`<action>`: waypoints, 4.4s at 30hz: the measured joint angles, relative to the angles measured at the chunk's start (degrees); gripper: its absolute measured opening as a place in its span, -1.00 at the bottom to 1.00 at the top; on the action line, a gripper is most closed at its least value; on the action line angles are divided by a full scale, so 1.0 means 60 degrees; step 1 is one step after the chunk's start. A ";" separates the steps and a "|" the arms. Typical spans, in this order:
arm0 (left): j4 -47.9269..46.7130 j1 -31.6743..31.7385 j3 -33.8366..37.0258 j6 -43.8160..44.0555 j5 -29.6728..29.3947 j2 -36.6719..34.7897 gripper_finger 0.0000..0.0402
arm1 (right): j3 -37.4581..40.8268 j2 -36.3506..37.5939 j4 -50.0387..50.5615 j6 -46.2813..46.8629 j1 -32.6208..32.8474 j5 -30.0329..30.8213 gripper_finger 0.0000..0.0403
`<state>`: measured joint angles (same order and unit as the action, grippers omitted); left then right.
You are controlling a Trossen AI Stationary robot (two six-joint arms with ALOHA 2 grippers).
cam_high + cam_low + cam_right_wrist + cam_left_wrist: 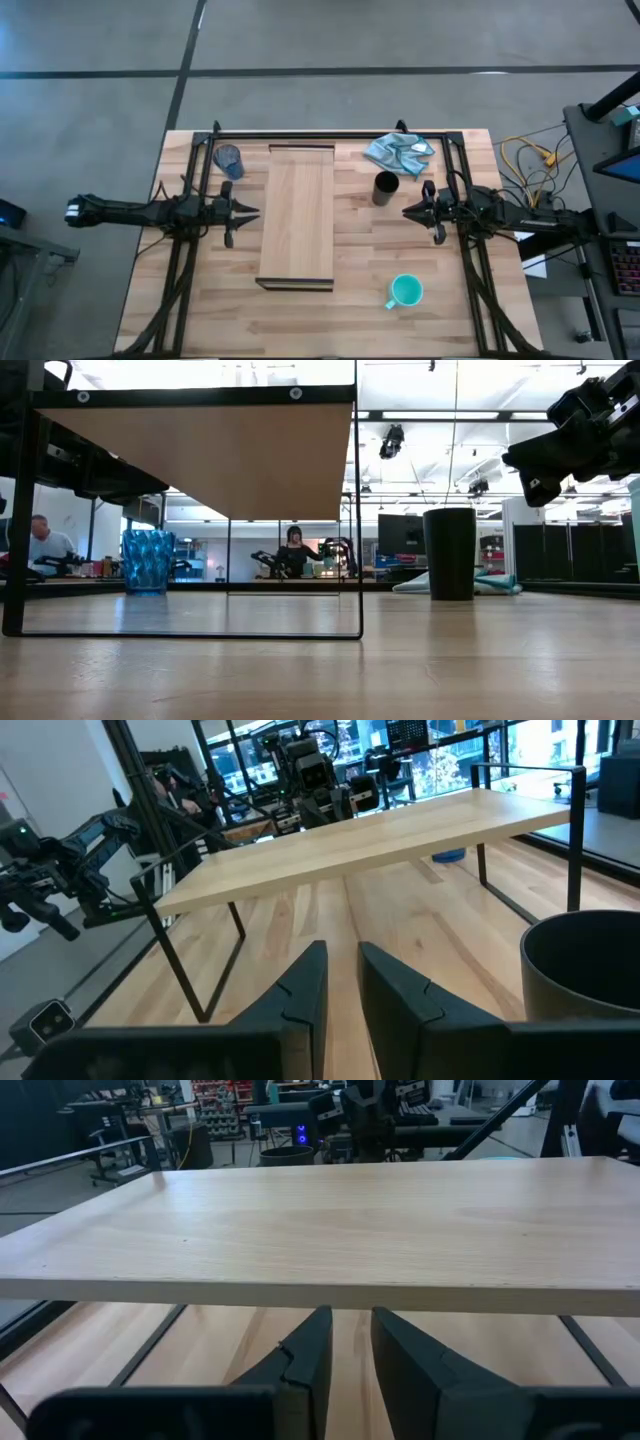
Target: Stack small to large cups/mugs on shelf
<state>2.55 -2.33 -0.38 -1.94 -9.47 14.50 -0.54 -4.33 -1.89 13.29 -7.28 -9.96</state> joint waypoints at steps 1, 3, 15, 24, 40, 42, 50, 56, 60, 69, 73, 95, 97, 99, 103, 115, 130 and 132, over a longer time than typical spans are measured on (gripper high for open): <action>0.0000 -0.0001 0.0000 -0.0001 -0.0001 -0.0002 -0.71 | -0.0001 0.0001 0.0000 -0.0002 0.0000 0.0000 -0.73; 0.0002 0.0000 0.0000 -0.0003 -0.0004 -0.0002 -0.71 | -0.0003 -0.0001 0.0000 -0.0002 0.0002 0.0000 -0.73; 0.0000 -0.0004 0.0000 -0.0002 -0.0004 0.0000 -0.71 | 0.0000 0.0002 0.0000 -0.0002 0.0002 0.0000 -0.73; 0.0004 0.0000 0.0000 -0.0001 -0.0002 -0.0002 -0.71 | 0.0000 0.0002 0.0000 -0.0002 0.0002 0.0000 -0.73; 0.0001 -0.0002 0.0000 -0.0003 -0.0001 0.0000 -0.71 | -0.0001 -0.0001 -0.0011 -0.0837 0.0002 0.0011 -0.73; 0.0002 0.0000 0.0000 -0.0001 -0.0004 -0.0001 -0.71 | -0.0001 0.0000 -0.0015 -0.0530 0.0001 0.0007 -0.73; 0.0000 -0.0001 0.0000 -0.0033 -0.0011 -0.0002 -0.71 | -0.0004 0.0002 -0.0015 0.0423 0.0000 0.0007 -0.73; 0.0000 0.0000 0.0000 -0.0021 -0.0015 0.0000 -0.71 | -0.0003 -0.0001 -0.0018 0.0513 0.0002 0.0004 -0.73; 0.0010 0.0000 0.0000 -0.0034 -0.0035 -0.0001 -0.71 | 0.0000 -0.0001 -0.0014 -0.0002 0.0002 0.0005 -0.73; 0.1259 -0.0002 -0.0347 0.0433 -0.0321 0.0000 -0.71 | -0.0004 -0.0001 -0.1186 0.0835 0.0001 -0.0278 -0.73; 0.1029 0.0000 -0.1177 0.0416 -0.0438 0.0160 -0.71 | -0.0027 0.0002 -0.2363 0.0839 0.0002 -0.0687 -0.73; -0.4456 0.0000 -0.9405 0.0518 -0.0656 0.4434 -0.71 | -0.9442 -0.3952 0.6095 -0.0797 0.0002 -0.0769 -0.73; -0.4869 -0.0003 -1.0090 0.0515 -0.0656 0.4828 -0.71 | -1.0120 -0.4577 0.6693 -0.0567 0.0002 -0.0769 -0.73; -0.5027 -0.0004 -1.0662 0.0511 -0.0656 0.5138 -0.71 | -1.0766 -0.5144 0.7146 -0.0194 0.0002 -0.0770 -0.73; -0.5022 -0.0003 -1.1432 0.0513 -0.0656 0.5475 -0.71 | -1.1930 -0.6089 0.7770 0.0714 0.0002 -0.0770 -0.73; -0.5010 0.0000 -1.1893 0.0515 -0.0652 0.5545 -0.71 | -1.4373 -0.7339 0.8232 0.1655 0.0002 -0.1264 -0.73; -0.5007 0.0011 -1.1879 0.0511 -0.0765 0.5641 -0.71 | -1.5212 -0.7883 0.8250 0.2477 0.0028 -0.1803 -0.73; -0.5008 0.0011 -1.1879 0.0511 -0.0769 0.5630 -0.71 | -1.5212 -0.8009 0.8683 0.2828 0.0104 -0.2211 -0.73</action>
<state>-27.50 -2.26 -71.66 1.13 -14.09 48.28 -91.81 -52.39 50.21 30.26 -6.66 -23.22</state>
